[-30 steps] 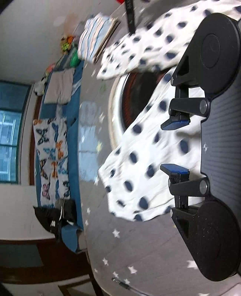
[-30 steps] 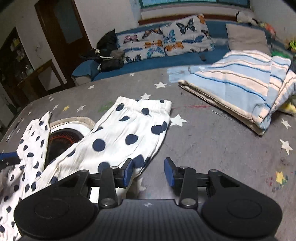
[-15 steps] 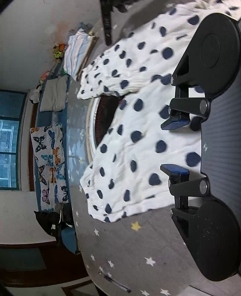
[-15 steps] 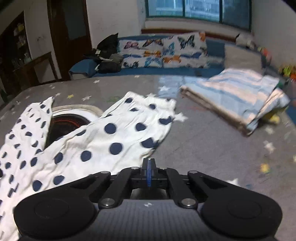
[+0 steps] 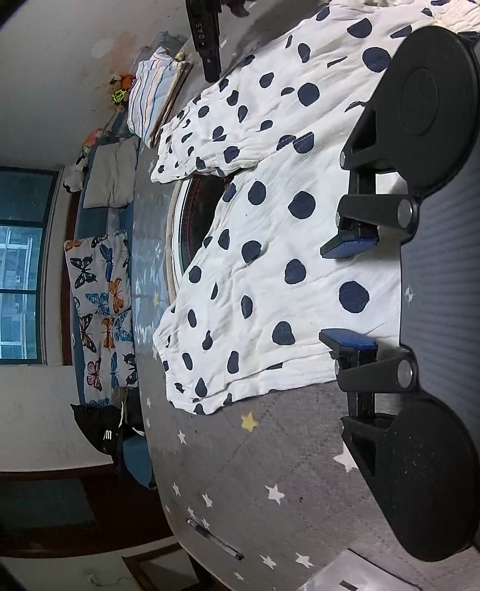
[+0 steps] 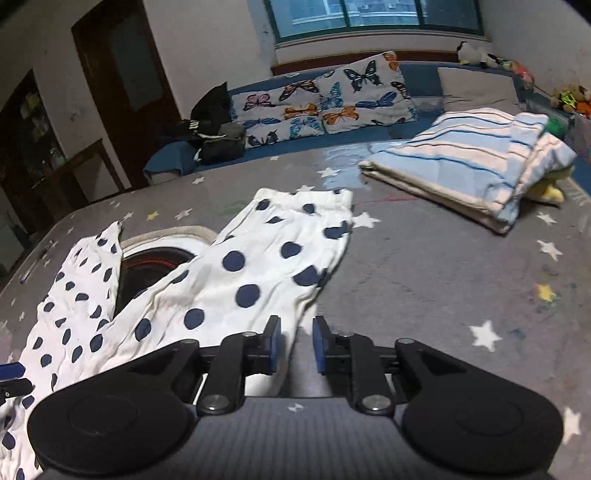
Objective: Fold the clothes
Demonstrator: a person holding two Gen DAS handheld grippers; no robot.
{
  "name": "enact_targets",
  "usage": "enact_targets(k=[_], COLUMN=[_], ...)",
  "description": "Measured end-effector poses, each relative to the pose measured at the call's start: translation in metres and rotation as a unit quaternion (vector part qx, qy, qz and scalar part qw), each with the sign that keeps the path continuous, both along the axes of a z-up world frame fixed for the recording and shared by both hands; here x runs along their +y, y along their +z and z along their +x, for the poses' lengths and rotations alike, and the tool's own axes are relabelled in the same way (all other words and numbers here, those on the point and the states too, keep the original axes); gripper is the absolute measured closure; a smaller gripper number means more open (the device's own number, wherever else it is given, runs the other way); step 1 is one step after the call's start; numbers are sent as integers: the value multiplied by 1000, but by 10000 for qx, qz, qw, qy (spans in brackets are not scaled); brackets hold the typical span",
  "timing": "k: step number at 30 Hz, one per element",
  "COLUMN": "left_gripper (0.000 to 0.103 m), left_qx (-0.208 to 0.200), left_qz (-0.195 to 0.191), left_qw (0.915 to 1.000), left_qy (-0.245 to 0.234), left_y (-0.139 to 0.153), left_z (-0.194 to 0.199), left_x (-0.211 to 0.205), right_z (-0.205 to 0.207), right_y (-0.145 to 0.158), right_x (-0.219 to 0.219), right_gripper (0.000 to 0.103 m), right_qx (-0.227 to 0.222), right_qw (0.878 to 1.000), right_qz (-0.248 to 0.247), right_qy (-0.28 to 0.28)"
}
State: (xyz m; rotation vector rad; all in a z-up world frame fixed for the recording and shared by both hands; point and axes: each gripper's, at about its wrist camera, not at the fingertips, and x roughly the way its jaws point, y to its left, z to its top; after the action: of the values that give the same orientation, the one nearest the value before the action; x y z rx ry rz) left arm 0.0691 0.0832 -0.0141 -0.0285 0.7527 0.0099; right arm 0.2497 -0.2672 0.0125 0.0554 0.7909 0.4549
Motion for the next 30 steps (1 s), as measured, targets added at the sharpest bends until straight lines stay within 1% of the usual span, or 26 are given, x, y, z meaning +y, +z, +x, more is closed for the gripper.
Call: enact_targets(k=[4,6,7,11,14,16,19,20,24,27,30], left_gripper=[52,50,49,48,47,44,43,43,43,43,43], left_qx=[-22,-34,-38,-45,-60,-75,-101,-86,-28,-161,-253], left_qz=[7,21,29,42,54,86,202,202,219,247,191], left_qw=[10000,10000,10000,10000,9999,9998,9995,9996,9996,9993,9989], left_qy=[-6,-20,-29,-62,-101,-142,-201,-200,-186,-210,-344], left_y=[-1,-1,-2,-2,-3,-4,-5,-5,-2,8,15], left_z=[-2,-3,-3,-3,-4,-4,-6,-6,-9,-17,-26], left_x=[-3,-4,-5,-6,-5,-6,-9,-9,-9,-13,-22], right_z=[0,-2,-3,-15,-22,-25,-28,-29,-34,-49,-63], right_y=[-6,-6,-6,1,2,-1,-1,1,7,15,19], right_x=[12,18,20,17,9,4,-1,-2,-6,0,9], right_gripper=[85,98,100,101,101,101,99,94,92,88,80], right_qx=[-80,-174,-196,-476,-557,-549,-493,-491,-485,-554,-502], right_qw=[9999,9993,9991,9955,9923,9906,9913,9917,9935,9944,9945], right_qz=[-132,-320,-381,-789,-1051,-1192,-1133,-1093,-933,-896,-818], right_qy=[33,34,17,-202,-343,-397,-460,-458,-446,-86,423])
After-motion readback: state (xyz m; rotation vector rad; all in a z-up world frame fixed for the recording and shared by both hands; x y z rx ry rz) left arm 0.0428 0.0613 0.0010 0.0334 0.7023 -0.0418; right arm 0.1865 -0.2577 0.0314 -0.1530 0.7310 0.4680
